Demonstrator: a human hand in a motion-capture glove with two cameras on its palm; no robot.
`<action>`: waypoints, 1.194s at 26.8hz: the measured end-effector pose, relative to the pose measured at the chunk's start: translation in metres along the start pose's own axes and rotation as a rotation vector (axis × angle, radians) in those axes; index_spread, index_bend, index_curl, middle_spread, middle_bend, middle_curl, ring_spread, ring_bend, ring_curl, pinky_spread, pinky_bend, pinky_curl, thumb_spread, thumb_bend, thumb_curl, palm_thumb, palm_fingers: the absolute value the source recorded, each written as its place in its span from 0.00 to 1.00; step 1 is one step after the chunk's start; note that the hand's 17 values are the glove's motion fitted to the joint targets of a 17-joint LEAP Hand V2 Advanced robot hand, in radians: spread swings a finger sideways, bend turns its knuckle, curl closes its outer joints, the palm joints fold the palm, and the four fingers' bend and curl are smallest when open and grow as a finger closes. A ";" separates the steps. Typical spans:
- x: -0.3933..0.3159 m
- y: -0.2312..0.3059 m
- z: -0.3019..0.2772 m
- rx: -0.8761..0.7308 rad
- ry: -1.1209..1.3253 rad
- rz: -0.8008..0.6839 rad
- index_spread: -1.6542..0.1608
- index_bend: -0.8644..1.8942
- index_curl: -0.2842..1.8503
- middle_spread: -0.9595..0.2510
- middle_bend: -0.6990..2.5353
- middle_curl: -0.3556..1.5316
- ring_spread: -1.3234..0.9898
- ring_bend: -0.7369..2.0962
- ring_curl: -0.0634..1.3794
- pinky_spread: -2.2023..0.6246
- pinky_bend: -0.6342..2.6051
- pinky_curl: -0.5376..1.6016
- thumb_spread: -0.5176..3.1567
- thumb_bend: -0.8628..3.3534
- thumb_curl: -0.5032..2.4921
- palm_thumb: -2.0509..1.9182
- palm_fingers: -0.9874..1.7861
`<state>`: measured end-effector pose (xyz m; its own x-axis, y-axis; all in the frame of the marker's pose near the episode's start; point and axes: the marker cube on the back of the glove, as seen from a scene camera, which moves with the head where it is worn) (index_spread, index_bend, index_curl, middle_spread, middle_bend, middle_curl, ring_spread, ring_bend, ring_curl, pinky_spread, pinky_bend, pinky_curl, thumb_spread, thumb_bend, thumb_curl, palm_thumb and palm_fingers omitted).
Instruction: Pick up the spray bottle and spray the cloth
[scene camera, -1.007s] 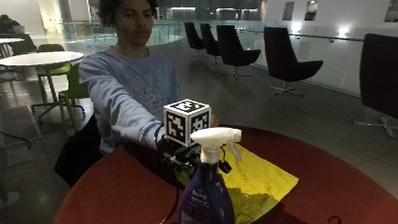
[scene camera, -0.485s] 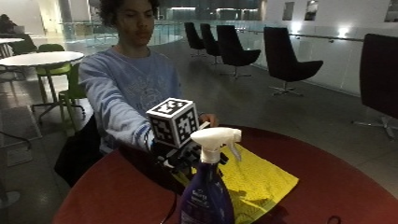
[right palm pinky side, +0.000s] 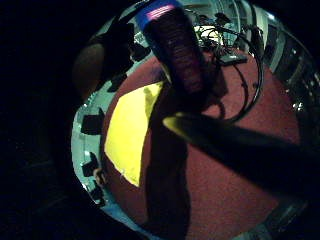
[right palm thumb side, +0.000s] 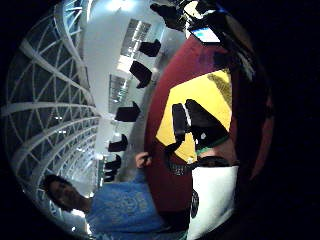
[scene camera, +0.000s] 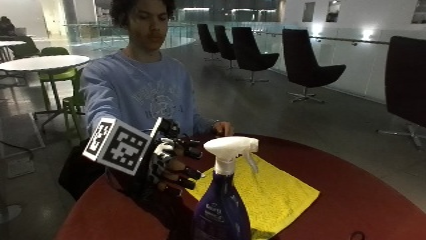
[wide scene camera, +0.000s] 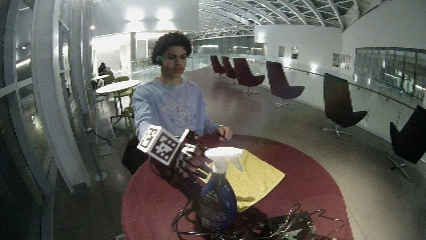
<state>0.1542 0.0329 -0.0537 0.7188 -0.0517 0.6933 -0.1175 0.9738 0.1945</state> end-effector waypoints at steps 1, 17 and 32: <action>0.003 0.001 -0.006 0.005 -0.052 0.011 0.70 0.35 0.24 0.76 0.30 0.37 0.57 0.40 0.25 0.85 0.30 0.40 0.46 0.22 0.29 0.69 0.57; 0.043 -0.025 -0.025 0.159 -0.193 0.118 0.70 0.36 0.24 0.77 0.30 0.38 0.58 0.40 0.26 0.85 0.29 0.41 0.45 0.21 0.30 0.70 0.57; 0.065 -0.103 0.017 0.145 -0.246 0.187 0.70 0.35 0.23 0.78 0.30 0.39 0.58 0.39 0.26 0.85 0.30 0.41 0.43 0.20 0.30 0.71 0.55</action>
<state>0.2015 -0.0745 -0.0167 0.4905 0.0557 0.8696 -0.3408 0.9307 0.1326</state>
